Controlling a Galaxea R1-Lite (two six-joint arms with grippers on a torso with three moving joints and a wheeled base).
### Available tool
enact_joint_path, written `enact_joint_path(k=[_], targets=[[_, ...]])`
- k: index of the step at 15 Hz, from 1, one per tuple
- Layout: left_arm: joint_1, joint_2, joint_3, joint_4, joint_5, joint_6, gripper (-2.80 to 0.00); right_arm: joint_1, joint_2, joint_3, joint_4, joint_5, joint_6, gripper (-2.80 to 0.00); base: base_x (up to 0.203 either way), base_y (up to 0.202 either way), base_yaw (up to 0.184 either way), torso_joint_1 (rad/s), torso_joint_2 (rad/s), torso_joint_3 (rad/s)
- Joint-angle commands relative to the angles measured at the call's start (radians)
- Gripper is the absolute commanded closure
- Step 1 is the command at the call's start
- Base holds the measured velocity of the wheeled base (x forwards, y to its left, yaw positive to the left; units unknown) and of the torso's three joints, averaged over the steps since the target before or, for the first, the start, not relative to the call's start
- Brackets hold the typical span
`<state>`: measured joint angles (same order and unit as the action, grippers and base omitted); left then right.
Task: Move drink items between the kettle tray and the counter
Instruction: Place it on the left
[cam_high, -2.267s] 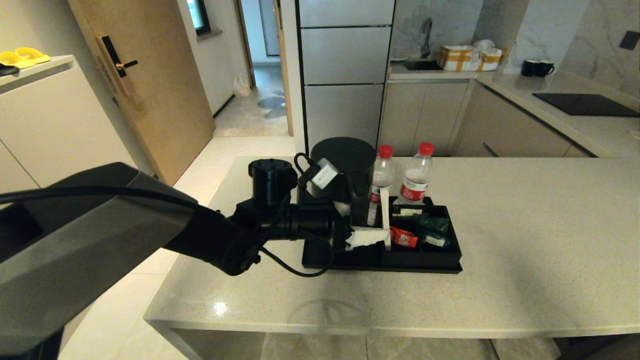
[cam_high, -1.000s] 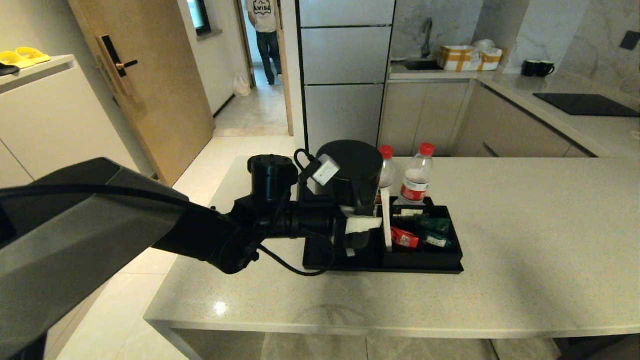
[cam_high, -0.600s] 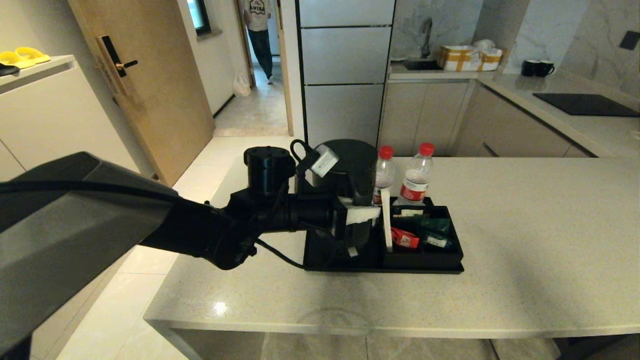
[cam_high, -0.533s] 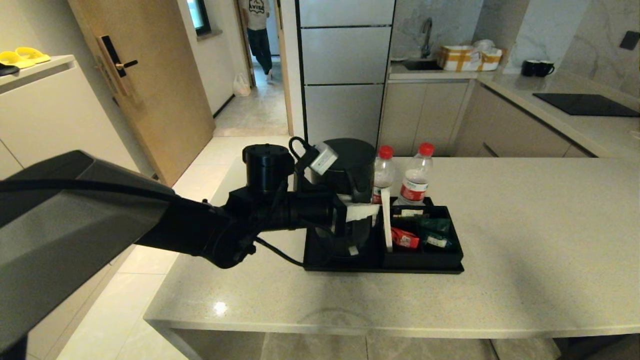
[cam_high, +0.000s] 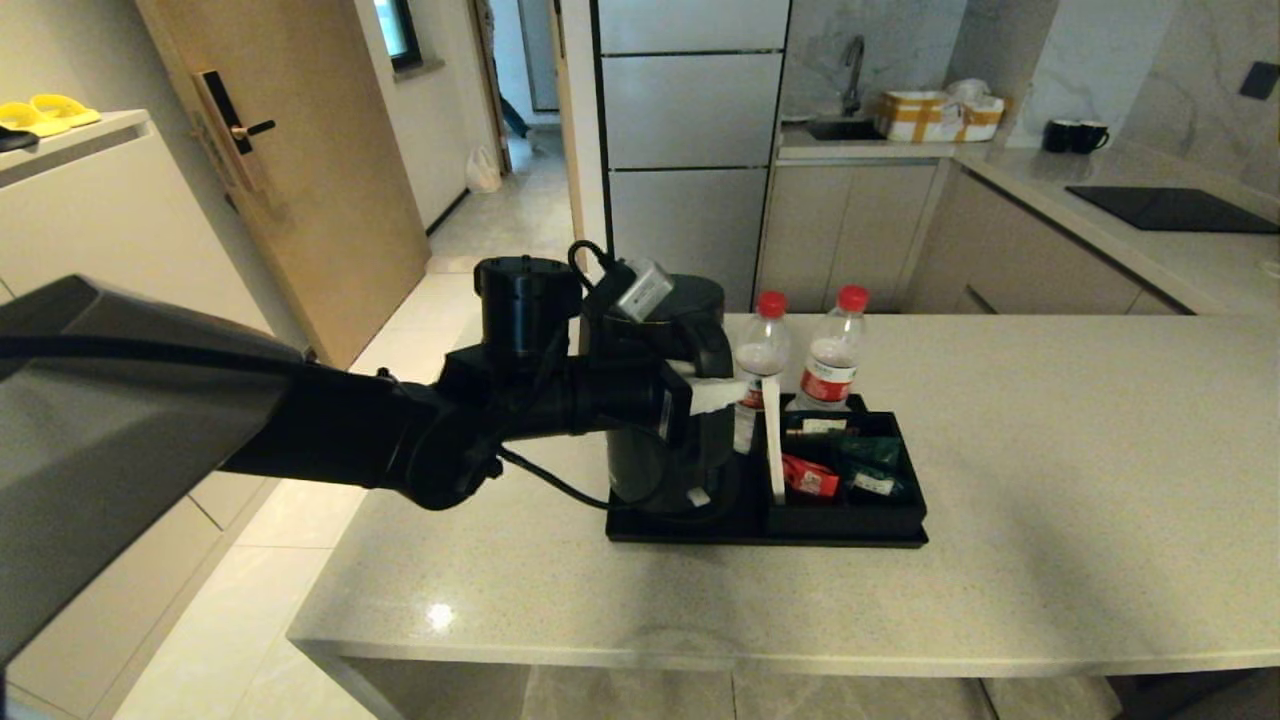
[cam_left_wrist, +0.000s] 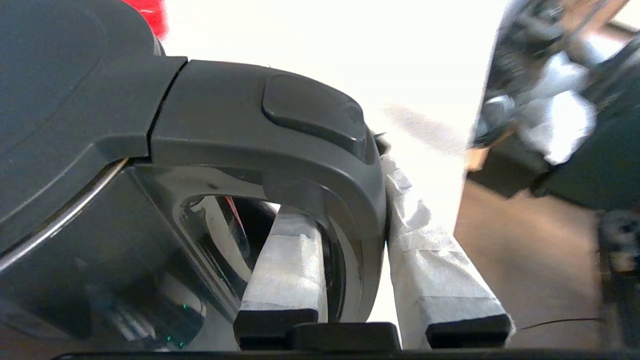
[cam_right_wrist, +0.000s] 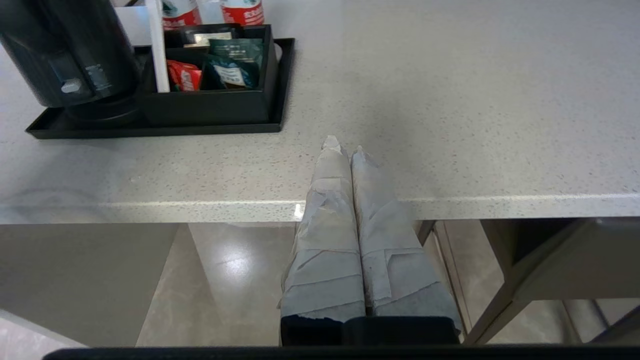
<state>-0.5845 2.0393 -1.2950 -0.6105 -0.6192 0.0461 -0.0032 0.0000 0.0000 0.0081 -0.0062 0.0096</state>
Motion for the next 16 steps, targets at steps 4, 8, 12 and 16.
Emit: enact_joint_path(k=[4,8,12,16], targets=[[0.002,-0.045,-0.033,0.049,0.003,0.021,0.0,0.0,-0.002,0.0,0.0,0.0,0.0,0.0,0.0,0.0,0.0,0.0,0.0,0.0],[0.012,-0.079,-0.05,0.071,0.009,0.02,0.0,0.0,-0.002,0.0,0.0,0.0,0.0,0.0,0.0,0.0,0.0,0.0,0.0,0.0],[0.085,-0.148,-0.012,0.113,0.011,0.024,0.0,0.0,-0.002,0.0,0.0,0.0,0.0,0.0,0.0,0.0,0.0,0.0,0.0,0.0],[0.162,-0.242,0.056,0.232,0.004,0.024,0.0,0.0,-0.002,0.0,0.0,0.0,0.0,0.0,0.0,0.0,0.0,0.0,0.0,0.0]])
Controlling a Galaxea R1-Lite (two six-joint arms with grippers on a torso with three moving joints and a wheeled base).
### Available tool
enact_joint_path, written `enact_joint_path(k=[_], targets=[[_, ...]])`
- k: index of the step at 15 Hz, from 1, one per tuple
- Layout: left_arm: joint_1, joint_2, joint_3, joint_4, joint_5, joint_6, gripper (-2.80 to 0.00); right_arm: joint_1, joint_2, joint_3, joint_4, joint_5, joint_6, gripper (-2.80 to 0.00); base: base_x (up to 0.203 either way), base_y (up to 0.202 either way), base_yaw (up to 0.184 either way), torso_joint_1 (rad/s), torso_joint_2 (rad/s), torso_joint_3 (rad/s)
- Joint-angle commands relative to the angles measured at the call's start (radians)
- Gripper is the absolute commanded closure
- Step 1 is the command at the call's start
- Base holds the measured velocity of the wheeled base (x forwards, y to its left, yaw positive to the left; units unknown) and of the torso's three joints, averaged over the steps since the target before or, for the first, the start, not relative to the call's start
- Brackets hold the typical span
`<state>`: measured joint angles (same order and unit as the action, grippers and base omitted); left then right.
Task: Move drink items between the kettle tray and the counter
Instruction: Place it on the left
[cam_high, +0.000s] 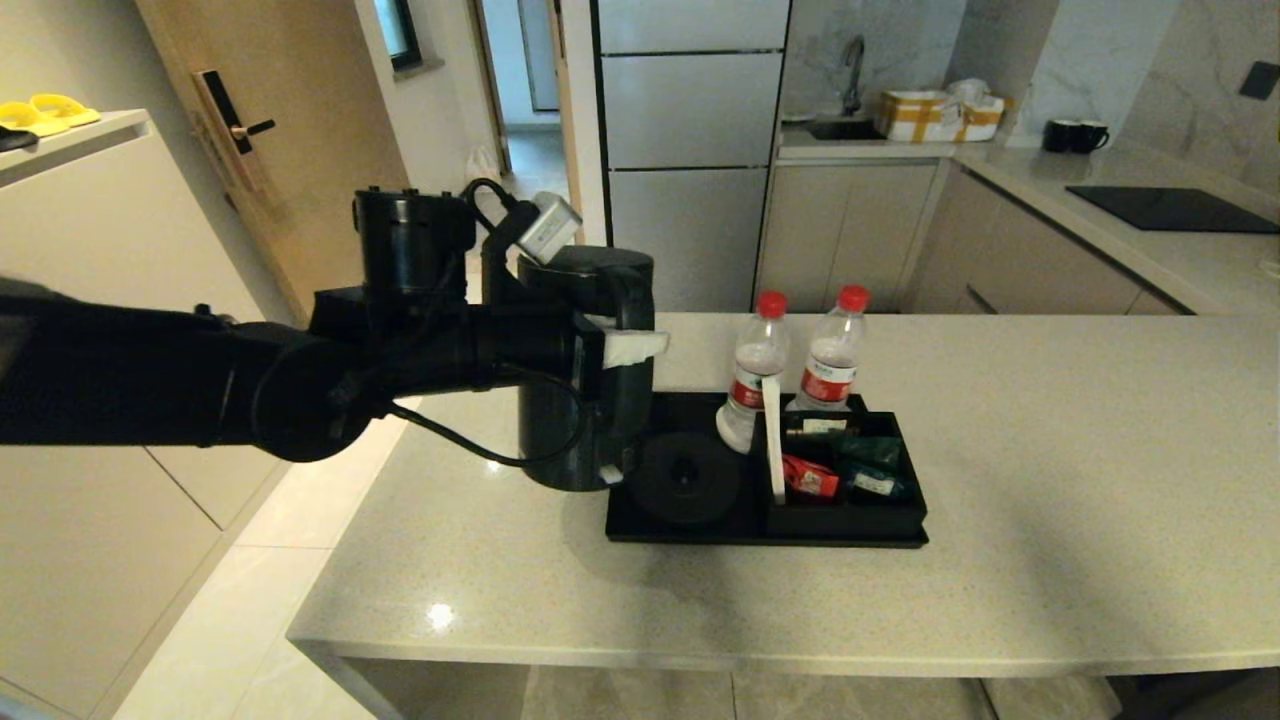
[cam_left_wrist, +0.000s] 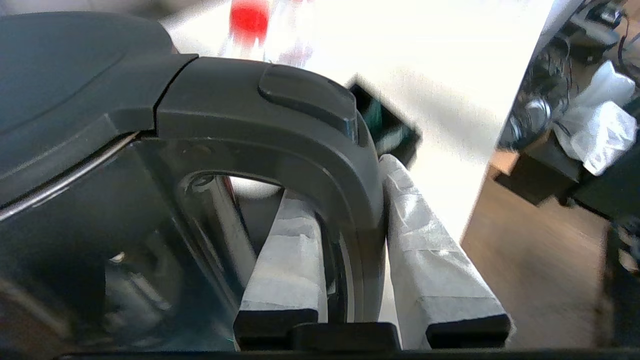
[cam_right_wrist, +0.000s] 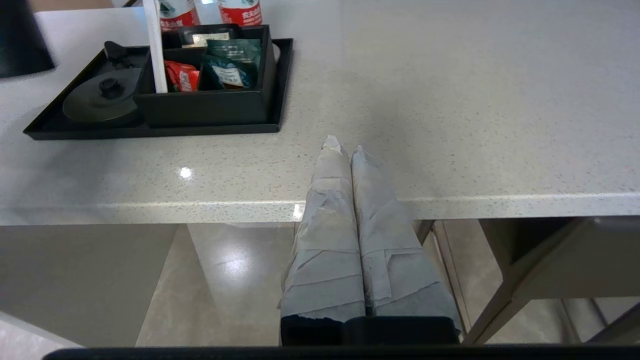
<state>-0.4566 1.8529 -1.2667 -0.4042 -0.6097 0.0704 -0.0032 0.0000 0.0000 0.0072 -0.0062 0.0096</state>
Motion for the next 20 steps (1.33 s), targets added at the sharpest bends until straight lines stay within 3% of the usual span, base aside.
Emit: enact_joint_path(k=[1,5,9,14,17,20], targets=[[0.052,-0.068,0.056,0.033,-0.01,0.0,0.0,0.0,-0.002,0.0,0.0,0.0,0.0,0.0,0.0,0.0,0.0,0.0,0.0,0.0],[0.103,-0.071,0.154,0.025,-0.018,0.042,0.0,0.0,-0.002,0.0,0.0,0.0,0.0,0.0,0.0,0.0,0.0,0.0,0.0,0.0],[0.155,-0.045,0.207,0.006,-0.079,0.082,0.0,0.0,-0.002,0.0,0.0,0.0,0.0,0.0,0.0,0.0,0.0,0.0,0.0,0.0],[0.212,0.012,0.251,-0.187,-0.103,0.083,0.0,0.0,-0.002,0.0,0.0,0.0,0.0,0.0,0.0,0.0,0.0,0.0,0.0,0.0],[0.238,-0.003,0.33,-0.199,-0.136,0.083,0.0,0.0,-0.002,0.0,0.0,0.0,0.0,0.0,0.0,0.0,0.0,0.0,0.0,0.0],[0.268,0.0,0.411,-0.28,-0.182,0.083,0.0,0.0,-0.002,0.0,0.0,0.0,0.0,0.0,0.0,0.0,0.0,0.0,0.0,0.0]])
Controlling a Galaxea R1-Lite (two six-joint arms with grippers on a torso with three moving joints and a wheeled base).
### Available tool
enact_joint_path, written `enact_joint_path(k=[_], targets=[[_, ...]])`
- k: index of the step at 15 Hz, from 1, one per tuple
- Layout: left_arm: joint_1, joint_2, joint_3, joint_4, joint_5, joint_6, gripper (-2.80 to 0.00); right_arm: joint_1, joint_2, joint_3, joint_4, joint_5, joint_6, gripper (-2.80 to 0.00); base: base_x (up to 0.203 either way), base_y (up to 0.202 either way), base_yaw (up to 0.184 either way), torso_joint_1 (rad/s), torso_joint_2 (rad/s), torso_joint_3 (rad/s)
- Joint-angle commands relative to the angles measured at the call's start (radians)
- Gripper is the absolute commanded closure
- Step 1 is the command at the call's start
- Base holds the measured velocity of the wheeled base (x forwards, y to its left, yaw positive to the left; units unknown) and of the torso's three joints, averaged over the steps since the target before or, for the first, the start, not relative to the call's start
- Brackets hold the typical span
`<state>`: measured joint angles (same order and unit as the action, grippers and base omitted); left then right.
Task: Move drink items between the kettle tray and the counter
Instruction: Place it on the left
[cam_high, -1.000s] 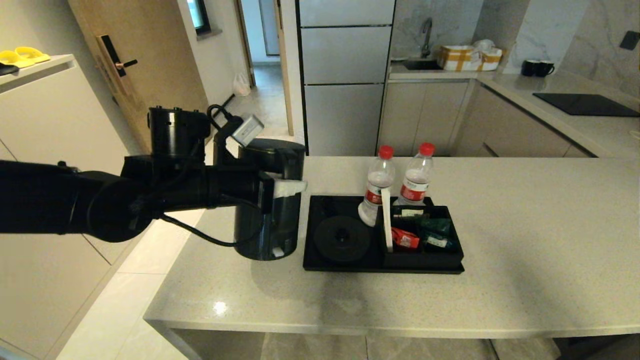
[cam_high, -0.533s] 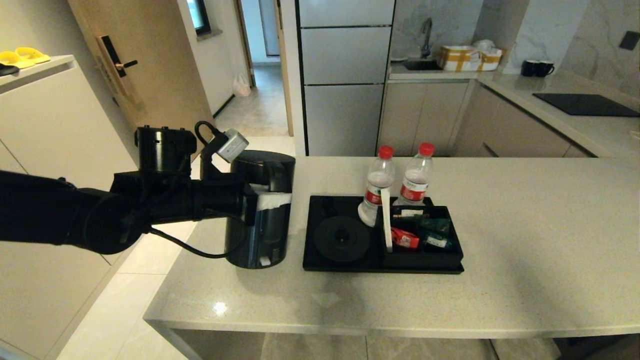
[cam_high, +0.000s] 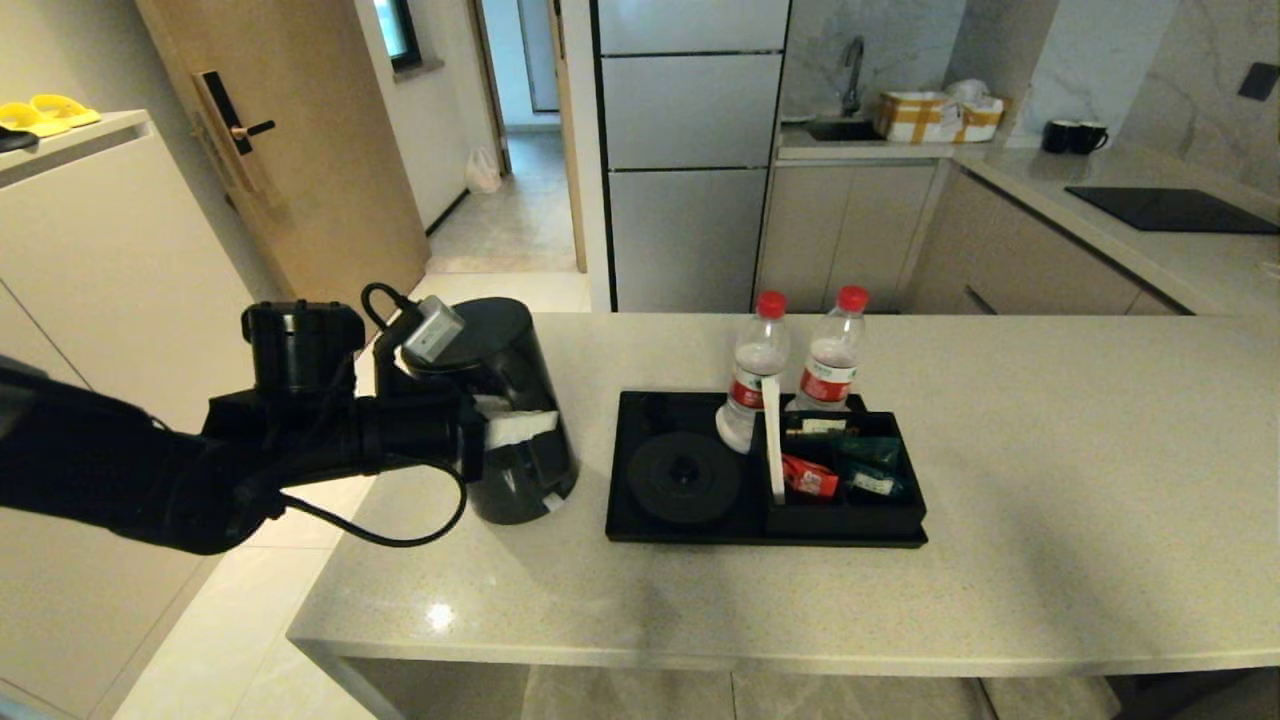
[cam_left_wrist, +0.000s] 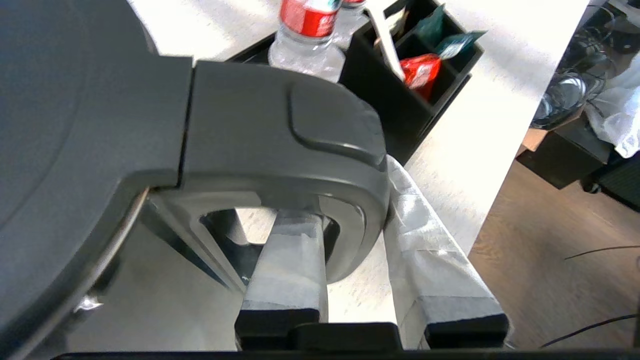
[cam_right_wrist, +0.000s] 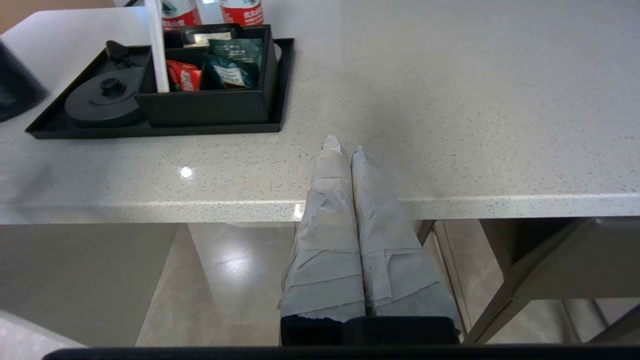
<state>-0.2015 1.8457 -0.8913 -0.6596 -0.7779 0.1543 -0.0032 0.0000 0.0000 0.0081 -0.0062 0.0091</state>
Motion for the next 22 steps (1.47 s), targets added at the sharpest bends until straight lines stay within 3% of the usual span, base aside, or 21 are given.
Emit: enact_joint_path(k=[1,5,12,13,14,22], targets=[[0.013,0.012,0.065,-0.041,-0.016,0.0,0.0,0.0,-0.002,0.0,0.0,0.0,0.0,0.0,0.0,0.0,0.0,0.0,0.0,0.0],[0.013,0.047,0.145,-0.127,-0.018,0.006,0.0,0.0,-0.002,0.0,0.0,0.0,0.0,0.0,0.0,0.0,0.0,0.0,0.0,0.0],[0.002,0.076,0.154,-0.128,-0.013,0.011,0.0,0.0,-0.002,0.0,0.0,0.0,0.0,0.0,0.0,0.0,0.0,0.0,0.0,0.0],[0.002,0.083,0.158,-0.13,-0.014,0.031,-2.2,0.0,-0.002,0.0,0.001,0.0,0.0,0.0,0.0,0.0,0.0,0.0,0.0,0.0],[0.004,0.089,0.158,-0.13,-0.012,0.053,-2.8,0.0,-0.002,0.0,0.0,0.0,0.0,0.0,0.0,0.0,0.0,0.0,0.0,0.0],[0.004,0.075,0.172,-0.132,-0.015,0.054,-2.8,0.0,-0.002,0.0,0.0,0.0,0.0,0.0,0.0,0.0,0.0,0.0,0.0,0.0]])
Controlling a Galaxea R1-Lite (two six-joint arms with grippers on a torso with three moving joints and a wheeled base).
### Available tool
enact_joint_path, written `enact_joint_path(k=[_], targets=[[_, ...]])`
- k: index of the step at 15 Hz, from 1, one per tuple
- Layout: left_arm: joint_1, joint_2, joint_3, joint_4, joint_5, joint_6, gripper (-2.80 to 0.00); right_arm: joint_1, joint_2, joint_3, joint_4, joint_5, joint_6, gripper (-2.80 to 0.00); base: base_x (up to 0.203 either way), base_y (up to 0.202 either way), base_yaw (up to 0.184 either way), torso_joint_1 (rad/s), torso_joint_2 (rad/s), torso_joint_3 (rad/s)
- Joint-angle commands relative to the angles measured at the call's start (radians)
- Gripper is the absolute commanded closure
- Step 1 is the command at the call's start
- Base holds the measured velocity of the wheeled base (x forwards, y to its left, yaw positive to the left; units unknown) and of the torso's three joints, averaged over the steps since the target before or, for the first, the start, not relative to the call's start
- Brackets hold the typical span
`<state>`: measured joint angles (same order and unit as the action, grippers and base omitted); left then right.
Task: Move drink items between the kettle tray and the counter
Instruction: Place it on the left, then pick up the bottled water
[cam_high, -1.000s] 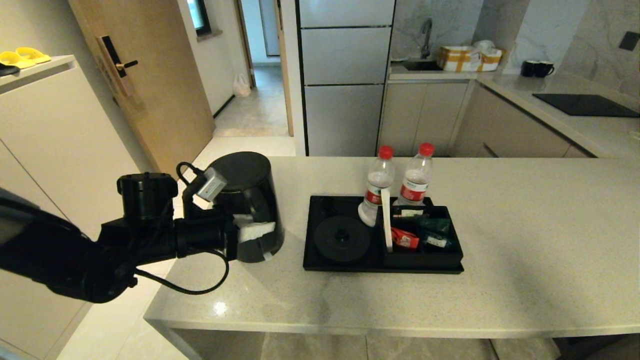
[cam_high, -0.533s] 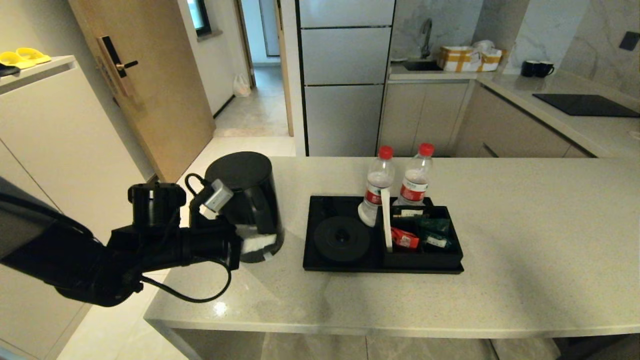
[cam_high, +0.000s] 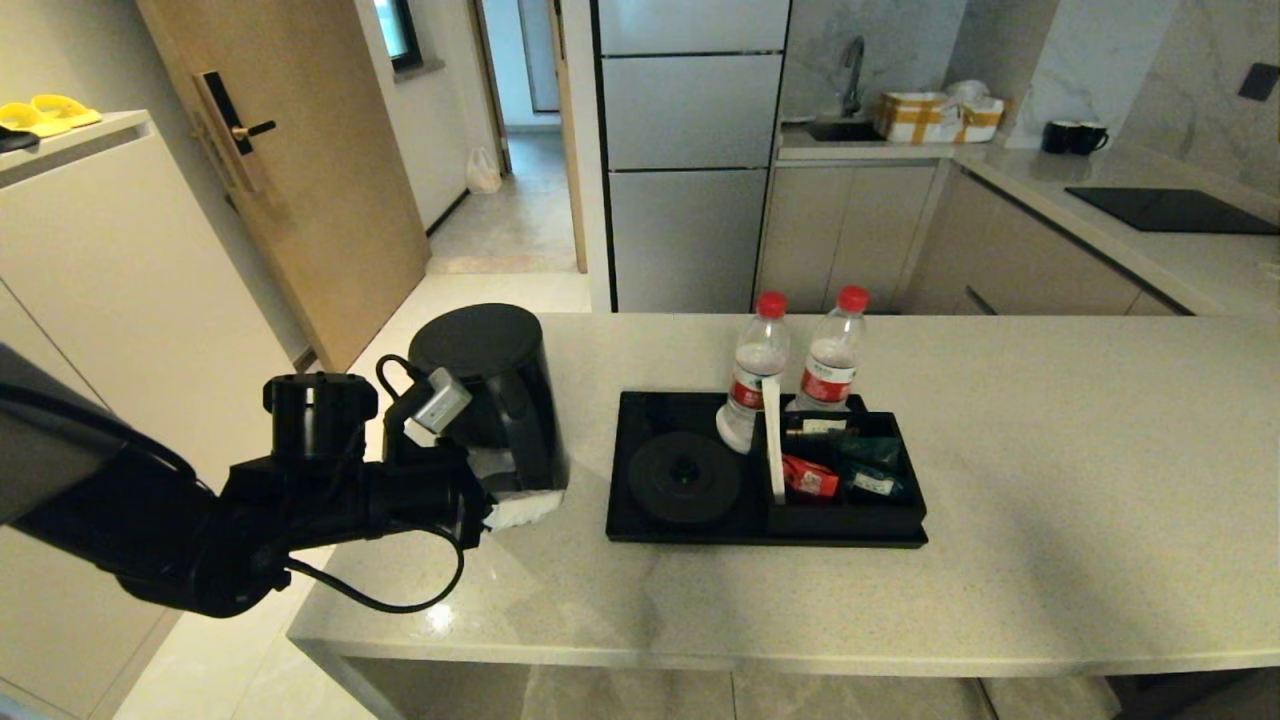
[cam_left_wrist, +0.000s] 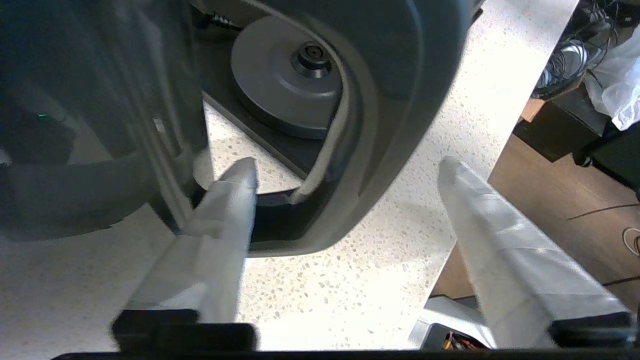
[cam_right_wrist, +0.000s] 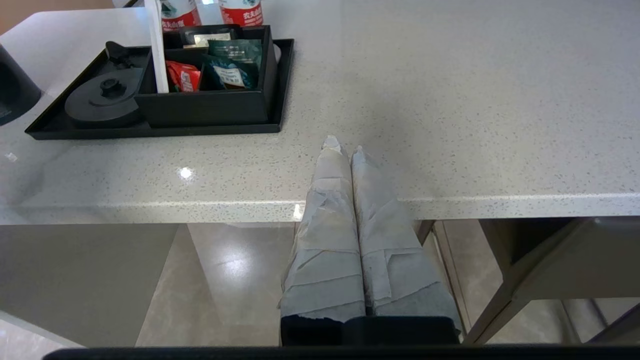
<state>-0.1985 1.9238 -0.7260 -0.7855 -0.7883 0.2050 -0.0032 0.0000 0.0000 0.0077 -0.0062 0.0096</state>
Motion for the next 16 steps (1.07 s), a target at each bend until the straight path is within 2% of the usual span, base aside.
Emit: enact_joint_path(k=[1,5,12,16], targets=[[0.001,-0.006,0.011,-0.01,-0.005,0.004,-2.8,0.0,-0.002,0.0,0.0,0.0,0.0,0.0,0.0,0.0,0.0,0.0,0.0,0.0],[0.013,-0.036,0.054,-0.027,0.001,0.005,-2.8,0.0,-0.002,0.0,0.0,0.0,0.0,0.0,0.0,0.0,0.0,0.0,0.0,0.0],[0.108,-0.133,0.098,-0.019,0.0,-0.001,-2.8,0.0,-0.002,0.0,0.0,0.0,0.0,0.0,0.0,0.0,0.0,0.0,0.0,0.0],[0.172,-0.269,0.151,0.004,0.004,-0.014,-2.8,0.0,-0.002,0.0,0.0,0.0,0.0,0.0,0.0,0.0,0.0,0.0,0.0,0.0]])
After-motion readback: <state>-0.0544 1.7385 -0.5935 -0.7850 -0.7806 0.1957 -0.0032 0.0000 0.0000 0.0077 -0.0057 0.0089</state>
